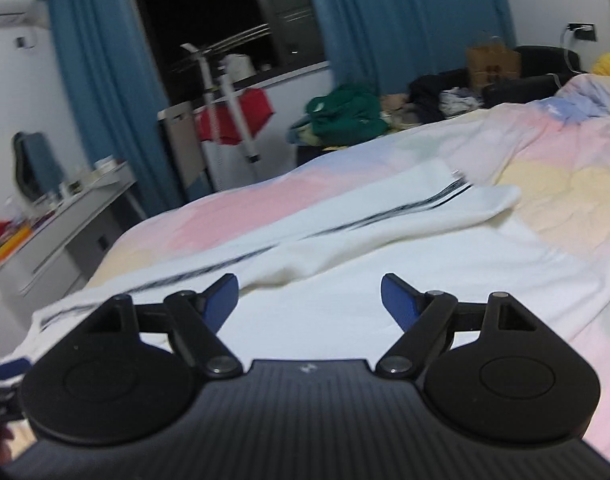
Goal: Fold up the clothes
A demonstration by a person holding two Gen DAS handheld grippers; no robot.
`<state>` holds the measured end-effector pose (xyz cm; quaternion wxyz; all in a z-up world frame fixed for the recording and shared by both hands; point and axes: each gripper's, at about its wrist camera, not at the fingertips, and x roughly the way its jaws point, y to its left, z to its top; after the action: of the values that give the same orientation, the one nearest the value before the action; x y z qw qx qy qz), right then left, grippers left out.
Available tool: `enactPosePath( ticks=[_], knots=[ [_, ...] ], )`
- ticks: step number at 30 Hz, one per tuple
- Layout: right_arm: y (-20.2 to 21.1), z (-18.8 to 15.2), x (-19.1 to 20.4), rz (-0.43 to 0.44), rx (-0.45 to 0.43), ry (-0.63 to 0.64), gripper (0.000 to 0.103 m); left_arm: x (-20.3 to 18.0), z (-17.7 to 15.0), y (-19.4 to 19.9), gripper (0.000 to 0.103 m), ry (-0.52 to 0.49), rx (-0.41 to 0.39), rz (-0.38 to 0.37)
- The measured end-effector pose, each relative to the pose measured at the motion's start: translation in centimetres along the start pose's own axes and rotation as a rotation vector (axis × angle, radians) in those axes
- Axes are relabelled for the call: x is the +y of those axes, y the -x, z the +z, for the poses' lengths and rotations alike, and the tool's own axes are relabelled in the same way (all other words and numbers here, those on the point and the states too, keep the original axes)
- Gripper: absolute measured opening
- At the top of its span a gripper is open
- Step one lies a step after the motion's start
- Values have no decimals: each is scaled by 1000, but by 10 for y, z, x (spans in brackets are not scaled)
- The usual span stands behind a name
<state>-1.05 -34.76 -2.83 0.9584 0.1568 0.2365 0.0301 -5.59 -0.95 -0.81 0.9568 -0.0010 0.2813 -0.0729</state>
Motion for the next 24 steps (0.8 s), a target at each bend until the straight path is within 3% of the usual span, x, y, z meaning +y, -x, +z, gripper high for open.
enactPosePath(
  ticks=[3,8,14,18,22,24],
  knots=[
    [-4,-16,11,-10,36,57,80,6,-10,1,103,27,37,22],
    [-9,-12,5,-18,43,26,80,46,-7,1,103,203,83,76],
    [-8,-20,4,-2,72,-2,80,102,8,7,101,346,135,234],
    [-12,-22,7,11,87,10,80,143,15,24,101,383,186,311],
    [-17,-23,5,30,106,-16,80,216,5,34,101,723,324,224],
    [-17,-22,3,44,103,-35,80,244,-7,34,99,881,377,225]
  ],
)
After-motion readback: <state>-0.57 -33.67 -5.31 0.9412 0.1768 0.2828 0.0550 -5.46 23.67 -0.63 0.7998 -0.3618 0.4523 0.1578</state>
